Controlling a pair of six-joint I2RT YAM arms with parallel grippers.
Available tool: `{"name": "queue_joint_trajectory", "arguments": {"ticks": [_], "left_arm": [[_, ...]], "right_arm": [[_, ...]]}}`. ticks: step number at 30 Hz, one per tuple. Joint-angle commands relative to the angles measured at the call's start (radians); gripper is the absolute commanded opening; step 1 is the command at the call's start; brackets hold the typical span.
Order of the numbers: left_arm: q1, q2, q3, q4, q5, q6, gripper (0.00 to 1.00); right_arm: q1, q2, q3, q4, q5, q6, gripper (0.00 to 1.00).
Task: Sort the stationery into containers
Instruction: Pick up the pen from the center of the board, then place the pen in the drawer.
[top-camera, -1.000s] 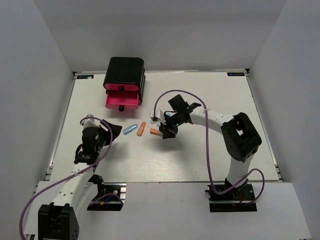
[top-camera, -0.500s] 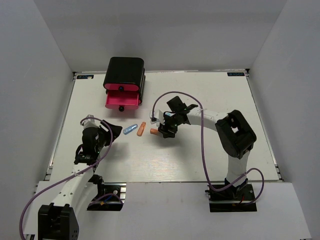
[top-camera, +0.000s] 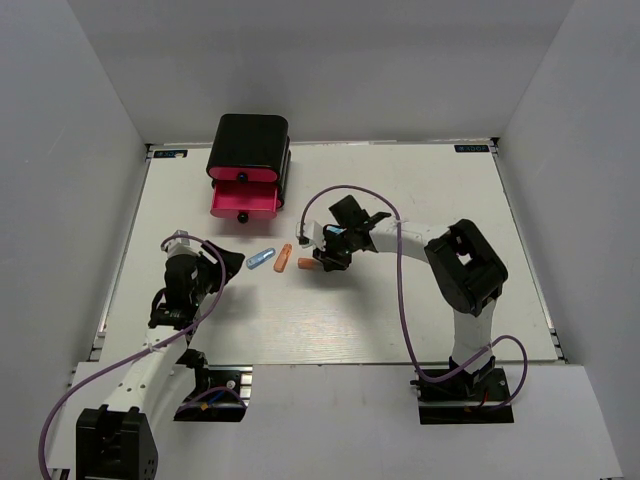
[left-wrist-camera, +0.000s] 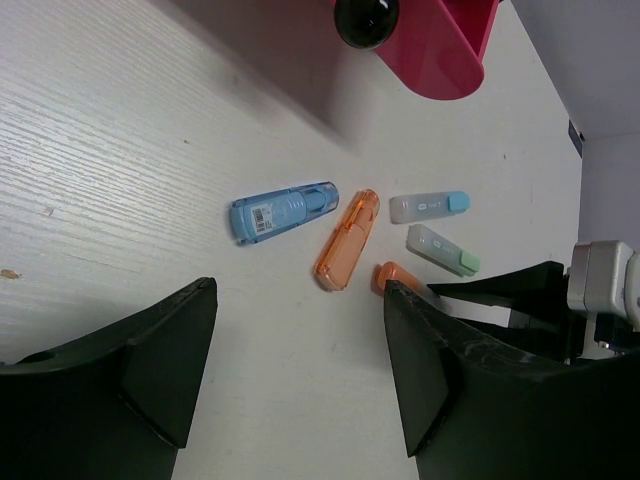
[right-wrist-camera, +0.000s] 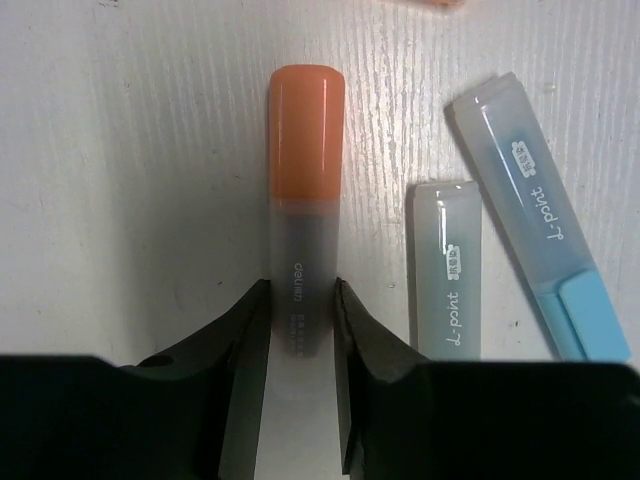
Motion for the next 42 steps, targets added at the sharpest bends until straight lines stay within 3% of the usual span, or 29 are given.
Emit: {"name": "queue_joint_trajectory", "arguments": {"ticks": [1,2,10,13,21,30,35,39,40,42], "left_arm": [[-0.003,-0.003,0.005,0.007,-0.01,-0.004,0.78],[-0.003,-0.003,0.005,0.007,-0.01,-0.004,0.78],[-0.003,-0.003,-0.004,0.016,0.0,-0.004,0.78],[-0.003,-0.003,-0.004,0.016,0.0,-0.004,0.78],[-0.003,-0.015,-0.004,0.016,0.0,-0.004,0.78],[-0.003,-0.037,-0.013,0.005,0.0,-0.014,0.78],[-0.003,-0.017,-0.013,0.014,0.0,-0.014,0.78],[-0.003,-0.017,-0.013,0.014,0.0,-0.014,0.78],[-0.003,-0.017,-0.013,0.014,0.0,-0.014,0.78],[-0.003,-0.017,-0.013,0.014,0.0,-0.014,0.78]], "right_arm": [[0.0,-0.003,-0.025,-0.018,0.014,-0.017,0.07],[0.0,-0.009,-0.02,-0.028,-0.012,-0.021,0.0],[-0.006,-0.109,0.202,-0.052,-0.152,0.012,0.0],[-0.004,-0.045,0.415,-0.028,-0.157,0.037,0.0],[0.025,0.236,0.791,0.029,-0.1,-0.001,0.0],[0.068,0.285,0.765,0.251,-0.039,-0.006,0.04],[0.089,0.321,0.787,0.296,-0.013,0.003,0.13],[0.101,0.328,0.767,0.314,0.001,-0.004,0.29],[0.101,0.333,0.767,0.314,0.001,0.003,0.41],[0.106,0.35,0.771,0.319,0.006,0.012,0.51]]}}
